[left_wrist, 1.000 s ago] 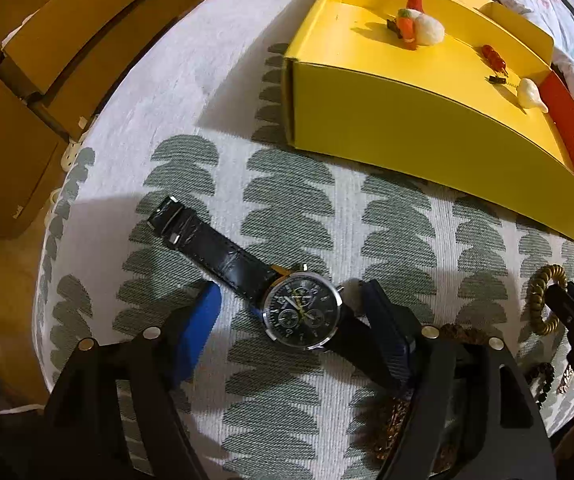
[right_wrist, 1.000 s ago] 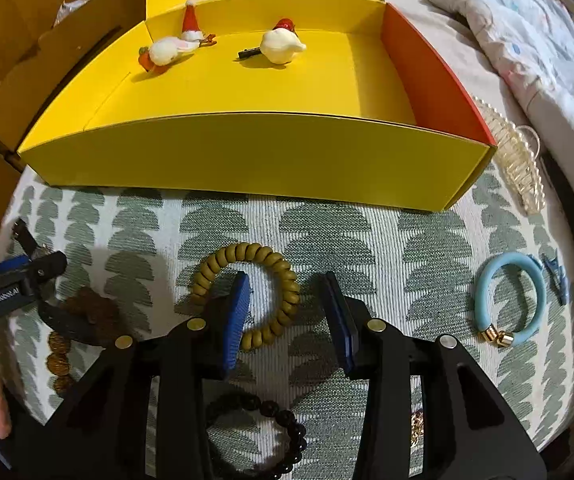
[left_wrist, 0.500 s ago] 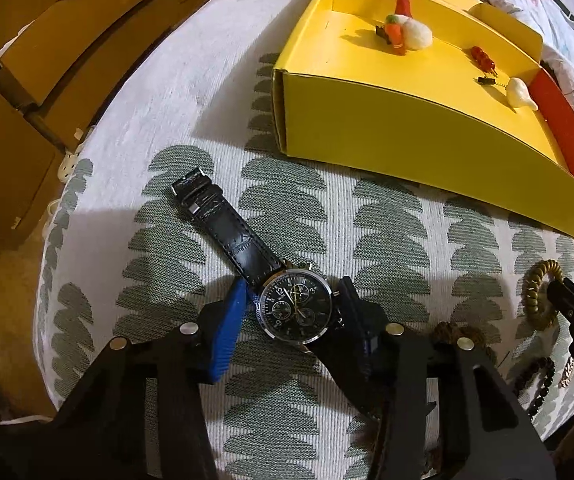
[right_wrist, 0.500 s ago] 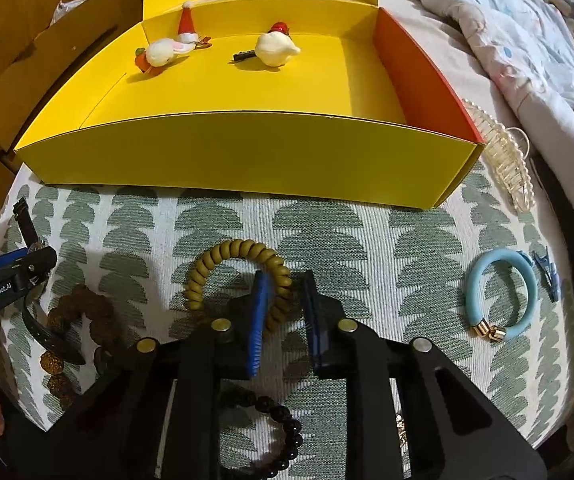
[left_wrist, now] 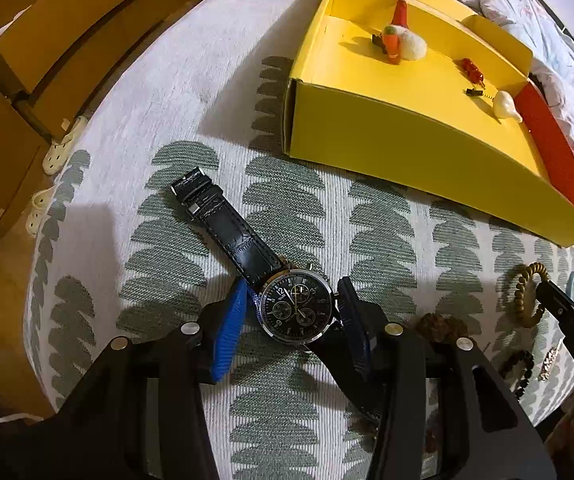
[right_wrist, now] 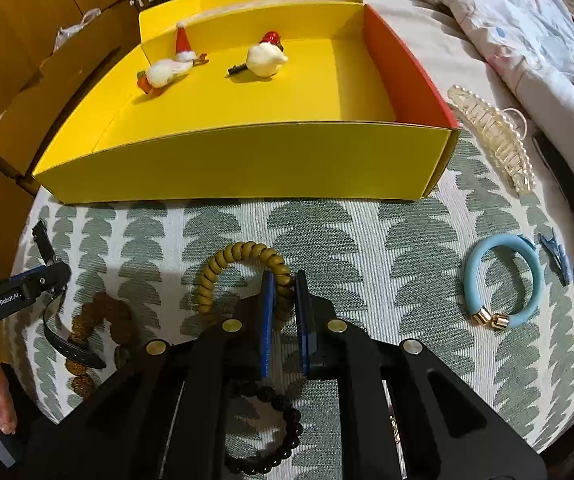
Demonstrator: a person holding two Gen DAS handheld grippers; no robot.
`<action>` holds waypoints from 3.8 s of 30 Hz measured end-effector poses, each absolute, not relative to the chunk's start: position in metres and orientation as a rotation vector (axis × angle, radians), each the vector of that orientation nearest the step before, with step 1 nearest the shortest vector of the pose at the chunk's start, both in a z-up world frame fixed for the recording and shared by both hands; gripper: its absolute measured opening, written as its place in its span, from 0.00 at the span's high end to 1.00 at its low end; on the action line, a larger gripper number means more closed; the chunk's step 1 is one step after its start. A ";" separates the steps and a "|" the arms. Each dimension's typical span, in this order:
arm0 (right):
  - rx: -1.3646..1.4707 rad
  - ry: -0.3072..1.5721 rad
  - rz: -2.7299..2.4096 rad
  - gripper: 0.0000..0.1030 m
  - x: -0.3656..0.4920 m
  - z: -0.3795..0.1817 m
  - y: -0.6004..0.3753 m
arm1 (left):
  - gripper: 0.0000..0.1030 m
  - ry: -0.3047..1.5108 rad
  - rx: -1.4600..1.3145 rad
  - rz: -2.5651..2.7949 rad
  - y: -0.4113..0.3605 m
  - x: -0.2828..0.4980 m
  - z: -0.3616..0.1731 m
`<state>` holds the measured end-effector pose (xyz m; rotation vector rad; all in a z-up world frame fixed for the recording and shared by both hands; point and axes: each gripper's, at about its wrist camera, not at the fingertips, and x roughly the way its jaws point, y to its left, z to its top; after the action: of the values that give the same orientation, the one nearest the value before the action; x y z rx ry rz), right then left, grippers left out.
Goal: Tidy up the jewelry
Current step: 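Close the left tool on the watch while the right tool grasps the coiled hair tie, then carry the watch and hair tie into the yellow box and open both tools, then move the left tool to the brown bead bracelet while the right tool approaches the black bead bracelet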
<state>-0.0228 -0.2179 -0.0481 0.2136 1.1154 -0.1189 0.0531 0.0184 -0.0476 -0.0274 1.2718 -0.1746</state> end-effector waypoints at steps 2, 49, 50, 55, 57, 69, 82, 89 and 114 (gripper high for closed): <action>0.231 1.106 -0.112 0.89 -0.026 -0.045 -0.220 | 0.55 1.261 -0.030 -0.178 0.020 0.051 -0.042; 0.267 1.059 -0.024 0.89 0.097 0.010 -0.240 | 0.55 1.120 -0.041 -0.299 -0.053 0.141 0.057; 0.266 1.070 -0.026 0.89 0.101 0.005 -0.241 | 0.55 1.130 -0.037 -0.297 -0.055 0.145 0.051; 0.247 1.124 -0.038 0.89 0.121 -0.021 -0.248 | 0.55 1.190 -0.007 -0.271 -0.066 0.164 0.019; 0.241 1.143 -0.043 0.89 0.125 -0.027 -0.249 | 0.55 1.196 0.004 -0.258 -0.070 0.168 0.013; 0.190 1.179 -0.059 0.89 0.151 -0.039 -0.244 | 0.70 1.247 0.030 -0.233 -0.076 0.193 -0.016; 0.157 1.121 -0.091 0.80 0.150 -0.031 -0.247 | 0.39 1.198 0.021 -0.243 -0.076 0.196 -0.005; 0.203 1.050 -0.078 0.80 0.128 -0.006 -0.252 | 0.36 1.142 0.006 -0.260 -0.064 0.180 0.017; 0.223 1.028 -0.066 0.80 -0.043 0.016 -0.218 | 0.32 1.131 0.016 -0.319 -0.007 0.027 0.008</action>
<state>-0.0432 -0.2182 0.0159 0.2225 1.0283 -0.0657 0.0271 -0.0068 0.0083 0.0164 1.1314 -0.3189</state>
